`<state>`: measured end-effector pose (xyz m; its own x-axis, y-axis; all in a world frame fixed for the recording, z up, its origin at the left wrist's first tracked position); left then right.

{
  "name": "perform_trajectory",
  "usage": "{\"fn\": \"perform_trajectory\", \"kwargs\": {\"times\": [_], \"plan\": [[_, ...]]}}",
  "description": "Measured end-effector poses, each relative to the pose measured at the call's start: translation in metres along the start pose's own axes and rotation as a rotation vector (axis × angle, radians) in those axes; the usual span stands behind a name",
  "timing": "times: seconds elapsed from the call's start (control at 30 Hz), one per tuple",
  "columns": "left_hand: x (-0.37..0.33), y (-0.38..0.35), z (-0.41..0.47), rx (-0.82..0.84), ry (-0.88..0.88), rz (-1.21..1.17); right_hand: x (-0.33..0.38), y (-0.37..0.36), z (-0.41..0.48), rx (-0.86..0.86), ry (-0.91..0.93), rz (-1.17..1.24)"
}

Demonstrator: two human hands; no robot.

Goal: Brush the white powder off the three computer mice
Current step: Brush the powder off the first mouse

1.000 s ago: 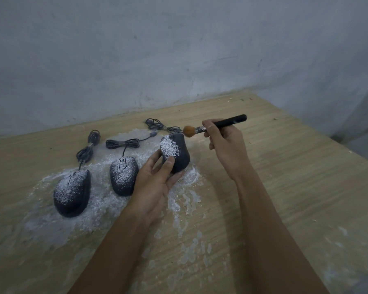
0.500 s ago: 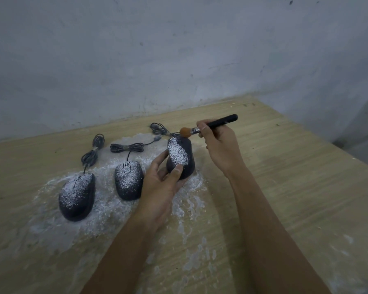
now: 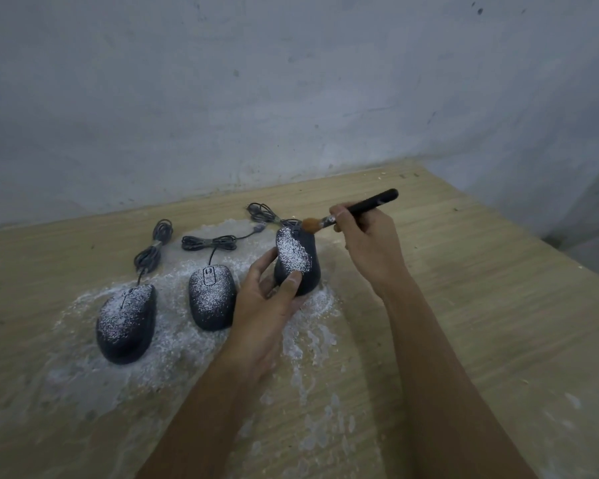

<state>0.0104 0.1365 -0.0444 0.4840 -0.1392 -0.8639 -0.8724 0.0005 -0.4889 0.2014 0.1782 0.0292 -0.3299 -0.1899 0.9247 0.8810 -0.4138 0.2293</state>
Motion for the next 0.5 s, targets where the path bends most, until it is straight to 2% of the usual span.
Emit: {"fn": "perform_trajectory", "kwargs": {"times": [0.1,0.23,0.37,0.5], "plan": [[0.000,0.000,0.000,0.000,0.000,-0.012,0.004,0.006,-0.001,-0.051,0.041,-0.068],[0.000,-0.001,0.000,0.003,-0.004,-0.001,0.006,0.000,-0.004,0.058,0.046,-0.009],[0.000,-0.001,-0.001,0.003,-0.002,0.000,0.009,0.013,-0.007,-0.074,0.049,0.035],[-0.001,-0.002,-0.001,0.010,-0.010,0.027,0.024,-0.004,-0.012,0.043,0.172,-0.079]]}}
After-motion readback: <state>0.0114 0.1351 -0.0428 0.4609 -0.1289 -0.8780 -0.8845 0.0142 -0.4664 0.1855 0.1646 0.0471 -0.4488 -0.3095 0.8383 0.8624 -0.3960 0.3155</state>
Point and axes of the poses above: each hand's wrist, its own z-axis towards the middle knuckle, its own y-axis out of the back of the hand, x = y × z, the point moved 9 cm from there along z, towards the middle knuckle, and after that the axes turned 2 degrees about -z, right-handed, at the moved point
